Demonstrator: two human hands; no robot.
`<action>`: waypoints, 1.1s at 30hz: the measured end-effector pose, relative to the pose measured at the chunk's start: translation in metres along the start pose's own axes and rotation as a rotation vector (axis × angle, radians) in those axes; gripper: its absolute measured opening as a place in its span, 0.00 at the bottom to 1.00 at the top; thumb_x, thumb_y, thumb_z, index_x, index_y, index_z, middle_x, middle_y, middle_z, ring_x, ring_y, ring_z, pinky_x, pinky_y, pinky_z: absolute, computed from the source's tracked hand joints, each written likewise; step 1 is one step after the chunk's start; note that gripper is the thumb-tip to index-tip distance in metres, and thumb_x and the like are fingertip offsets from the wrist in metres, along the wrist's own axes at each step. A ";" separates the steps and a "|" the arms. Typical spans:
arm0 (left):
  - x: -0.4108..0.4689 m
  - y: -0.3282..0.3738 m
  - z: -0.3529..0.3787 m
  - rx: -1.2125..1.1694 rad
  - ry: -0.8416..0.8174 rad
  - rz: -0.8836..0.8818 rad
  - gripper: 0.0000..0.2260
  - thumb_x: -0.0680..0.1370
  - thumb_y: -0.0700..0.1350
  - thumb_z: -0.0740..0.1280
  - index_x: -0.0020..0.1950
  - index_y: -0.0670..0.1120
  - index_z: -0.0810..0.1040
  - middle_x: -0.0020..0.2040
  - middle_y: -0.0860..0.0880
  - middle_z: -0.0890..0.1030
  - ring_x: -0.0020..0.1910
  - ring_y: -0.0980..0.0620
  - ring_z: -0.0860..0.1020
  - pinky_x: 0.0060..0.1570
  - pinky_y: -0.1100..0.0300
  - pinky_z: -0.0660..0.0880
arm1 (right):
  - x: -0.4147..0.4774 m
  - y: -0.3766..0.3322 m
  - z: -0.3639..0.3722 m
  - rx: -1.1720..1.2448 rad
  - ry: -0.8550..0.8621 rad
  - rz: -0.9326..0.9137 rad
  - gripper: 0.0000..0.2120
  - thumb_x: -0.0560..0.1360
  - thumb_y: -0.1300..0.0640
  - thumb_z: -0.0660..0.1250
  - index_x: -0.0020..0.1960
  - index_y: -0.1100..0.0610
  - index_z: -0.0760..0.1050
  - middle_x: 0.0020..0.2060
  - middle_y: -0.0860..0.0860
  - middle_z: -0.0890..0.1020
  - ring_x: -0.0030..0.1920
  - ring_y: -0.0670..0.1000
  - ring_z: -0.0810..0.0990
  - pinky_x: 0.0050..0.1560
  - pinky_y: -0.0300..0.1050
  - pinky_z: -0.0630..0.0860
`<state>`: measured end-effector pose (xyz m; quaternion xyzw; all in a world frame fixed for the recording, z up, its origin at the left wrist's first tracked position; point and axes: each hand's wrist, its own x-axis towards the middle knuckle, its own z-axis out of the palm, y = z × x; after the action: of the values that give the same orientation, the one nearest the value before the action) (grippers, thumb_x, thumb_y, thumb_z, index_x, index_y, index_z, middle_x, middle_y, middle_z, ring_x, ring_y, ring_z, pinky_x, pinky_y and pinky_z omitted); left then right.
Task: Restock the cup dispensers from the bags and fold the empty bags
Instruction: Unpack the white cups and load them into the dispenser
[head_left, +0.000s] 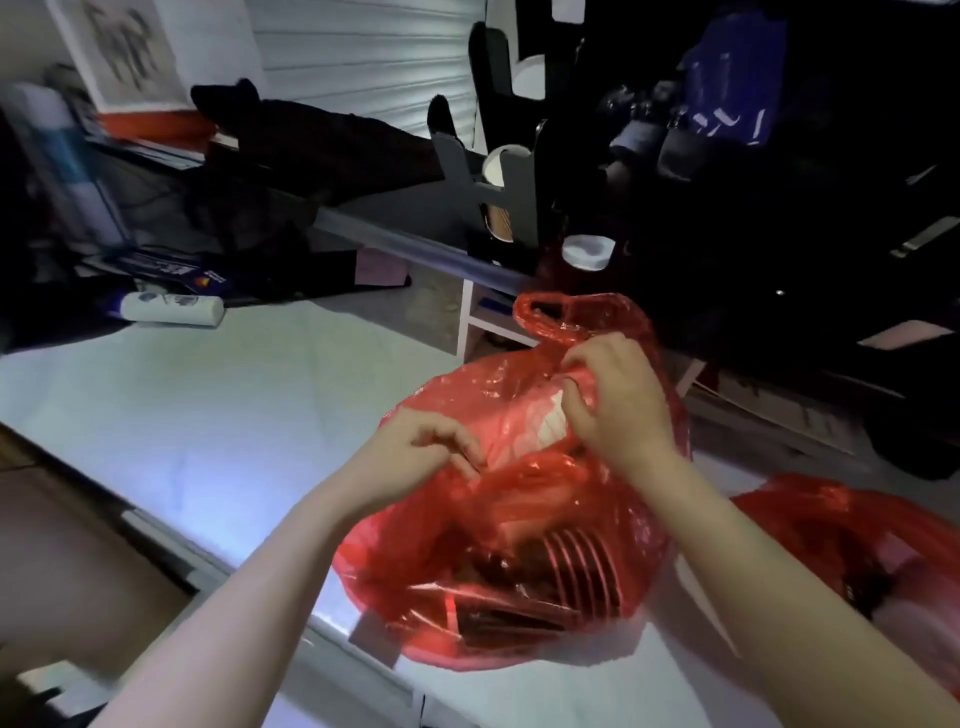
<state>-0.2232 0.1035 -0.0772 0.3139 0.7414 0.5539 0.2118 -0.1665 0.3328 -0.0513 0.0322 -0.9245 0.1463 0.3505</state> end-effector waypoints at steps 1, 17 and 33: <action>-0.002 0.001 0.002 -0.034 -0.017 -0.046 0.18 0.66 0.38 0.56 0.40 0.52 0.84 0.31 0.48 0.83 0.48 0.49 0.83 0.54 0.65 0.74 | -0.002 -0.003 0.001 -0.032 -0.066 -0.057 0.08 0.69 0.63 0.69 0.48 0.58 0.77 0.44 0.52 0.78 0.46 0.57 0.76 0.49 0.51 0.71; 0.015 -0.006 0.070 0.984 0.114 0.096 0.24 0.74 0.47 0.67 0.70 0.54 0.67 0.67 0.51 0.74 0.64 0.48 0.73 0.63 0.50 0.62 | -0.034 0.026 0.001 -0.415 -0.541 -0.020 0.27 0.71 0.55 0.69 0.68 0.46 0.68 0.62 0.48 0.73 0.66 0.54 0.65 0.73 0.60 0.49; 0.037 -0.067 -0.042 1.202 0.004 -0.191 0.45 0.69 0.45 0.71 0.77 0.55 0.46 0.73 0.52 0.64 0.73 0.49 0.61 0.67 0.42 0.61 | -0.050 0.039 -0.047 -0.333 -0.654 0.042 0.17 0.71 0.55 0.71 0.60 0.49 0.78 0.56 0.49 0.81 0.56 0.53 0.79 0.49 0.50 0.78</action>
<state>-0.2927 0.0885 -0.1273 0.3098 0.9496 0.0175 0.0449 -0.1051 0.3820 -0.0601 0.0006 -0.9993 -0.0169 0.0338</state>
